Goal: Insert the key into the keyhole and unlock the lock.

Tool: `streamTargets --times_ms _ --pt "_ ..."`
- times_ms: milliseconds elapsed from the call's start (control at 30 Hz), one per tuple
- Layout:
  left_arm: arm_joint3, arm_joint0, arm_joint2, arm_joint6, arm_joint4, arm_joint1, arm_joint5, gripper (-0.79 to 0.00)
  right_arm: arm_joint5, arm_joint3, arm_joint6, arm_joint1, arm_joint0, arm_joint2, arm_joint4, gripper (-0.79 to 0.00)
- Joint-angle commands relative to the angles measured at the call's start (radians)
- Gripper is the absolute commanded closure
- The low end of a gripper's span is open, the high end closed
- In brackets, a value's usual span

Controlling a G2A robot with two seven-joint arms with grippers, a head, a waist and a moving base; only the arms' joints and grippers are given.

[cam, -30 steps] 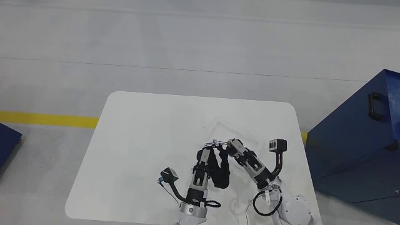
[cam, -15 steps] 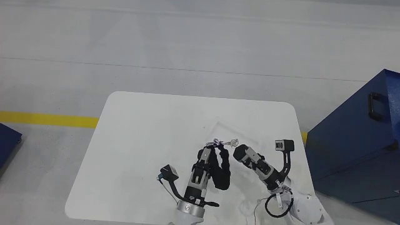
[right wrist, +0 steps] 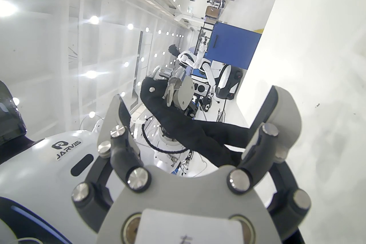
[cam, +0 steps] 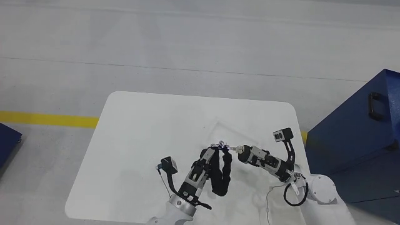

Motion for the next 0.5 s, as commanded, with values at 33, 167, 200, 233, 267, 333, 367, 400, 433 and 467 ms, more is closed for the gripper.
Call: streamTargets --times_ms 33,167,200,233,267,333,367,400,433,467 --pt "0.000 0.000 0.001 0.002 0.001 0.000 -0.001 0.000 -0.001 0.000 -0.003 0.000 -0.001 0.000 0.000 -0.785" --pt "0.000 0.000 0.001 0.002 0.001 0.000 -0.001 0.000 -0.001 0.000 -0.003 0.000 -0.001 0.000 0.000 -0.785" --pt "0.002 0.000 -0.001 0.002 0.001 0.000 0.001 0.000 -0.001 0.000 -0.003 0.000 -0.001 0.000 0.000 -0.785" --pt "0.002 -0.001 -0.006 0.000 -0.003 0.001 0.011 0.000 -0.001 0.000 -0.003 0.000 -0.001 0.000 0.000 -0.785" --pt "0.000 -0.003 -0.011 -0.008 -0.002 0.002 0.021 0.000 0.018 -0.002 -0.009 -0.001 -0.003 -0.006 0.022 -0.785" --pt "-0.014 -0.005 -0.036 -0.035 0.000 0.008 0.054 0.000 0.054 -0.008 0.009 0.003 0.005 0.005 0.049 -0.785" --pt "-0.020 -0.006 -0.043 -0.042 -0.002 0.009 0.060 0.000 0.062 -0.006 0.019 0.004 0.006 0.007 0.051 -0.785" --pt "-0.025 -0.009 -0.056 -0.062 0.008 0.012 0.068 0.000 0.075 -0.001 0.036 0.006 0.011 0.012 0.066 -0.785" --pt "-0.029 -0.009 -0.065 -0.068 0.014 0.014 0.072 0.000 0.082 0.003 0.053 0.008 0.015 0.014 0.069 -0.785" --pt "-0.032 -0.009 -0.069 -0.071 0.014 0.015 0.073 0.000 0.086 0.006 0.063 0.010 0.019 0.015 0.072 -0.785"
